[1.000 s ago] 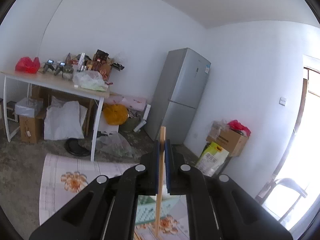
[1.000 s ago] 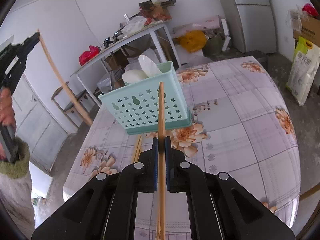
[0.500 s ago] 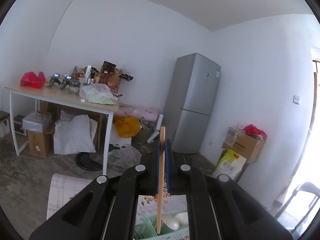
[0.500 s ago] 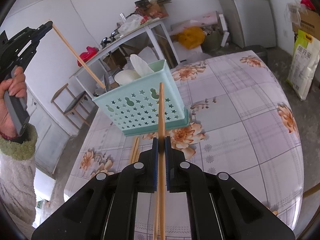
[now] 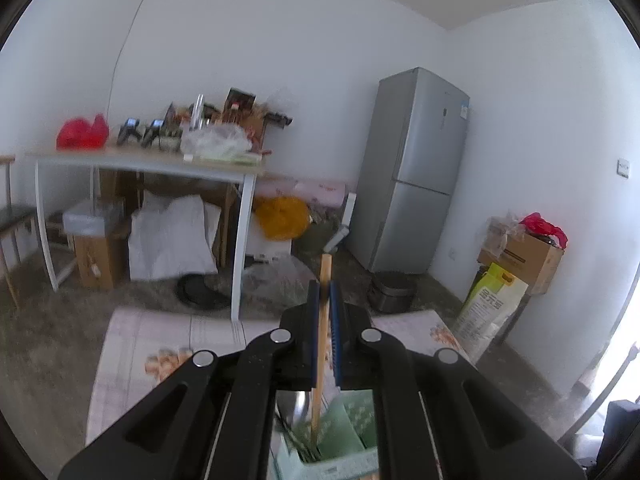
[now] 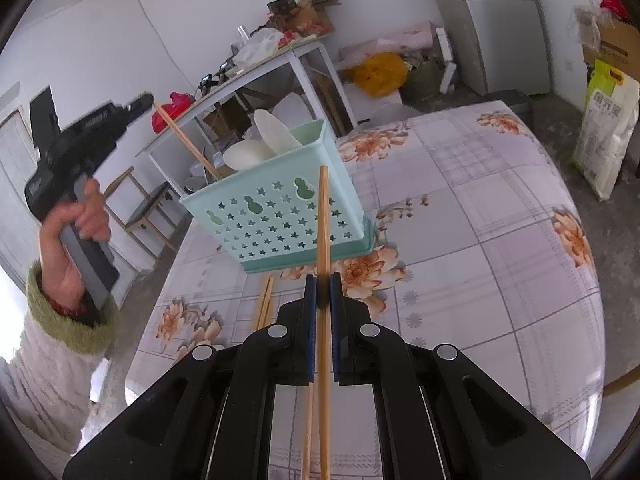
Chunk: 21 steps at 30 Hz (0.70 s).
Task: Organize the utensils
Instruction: 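Lower the chopstick into the green holder and open the left tool, then lower the chopstick into the green holder and open the right tool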
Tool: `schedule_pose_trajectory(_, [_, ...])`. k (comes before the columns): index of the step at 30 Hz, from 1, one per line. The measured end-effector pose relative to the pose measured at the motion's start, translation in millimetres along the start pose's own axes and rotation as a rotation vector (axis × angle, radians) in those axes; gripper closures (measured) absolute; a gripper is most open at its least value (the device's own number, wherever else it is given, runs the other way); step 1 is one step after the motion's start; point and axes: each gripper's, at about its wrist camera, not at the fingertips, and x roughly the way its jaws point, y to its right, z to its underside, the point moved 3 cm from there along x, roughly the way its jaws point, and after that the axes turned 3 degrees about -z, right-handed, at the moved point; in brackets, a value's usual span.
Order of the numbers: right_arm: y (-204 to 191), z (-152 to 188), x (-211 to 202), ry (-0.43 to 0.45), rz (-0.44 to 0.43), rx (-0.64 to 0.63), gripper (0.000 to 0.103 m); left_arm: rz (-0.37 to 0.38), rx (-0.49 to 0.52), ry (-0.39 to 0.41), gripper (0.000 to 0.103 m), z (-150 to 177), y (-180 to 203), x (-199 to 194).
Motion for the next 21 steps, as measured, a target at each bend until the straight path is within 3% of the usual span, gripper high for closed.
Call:
schedule_pose_trajectory(4, [1,0,-4,0.005,0.010,-0.003,0.098,0.023,-0.029,-0.027,0.097,13,-4,-10])
schedule_pose_trajectory(8, [-2,0,-10,0.015,0.015,-0.020,0.098,0.035,-0.057,-0.040,0.080,21,-10,-29])
schedule_pose_trajectory(13, [-16,-10,-22,0.038,-0.017,-0.054,0.098,0.025,-0.079,-0.030,0.068,29,-21,-58])
schedule_pose_trajectory(21, [-69,-74,-47,0.156,-0.138,-0.185,0.099,-0.030,-0.088,-0.023,0.043,55,-46,-101])
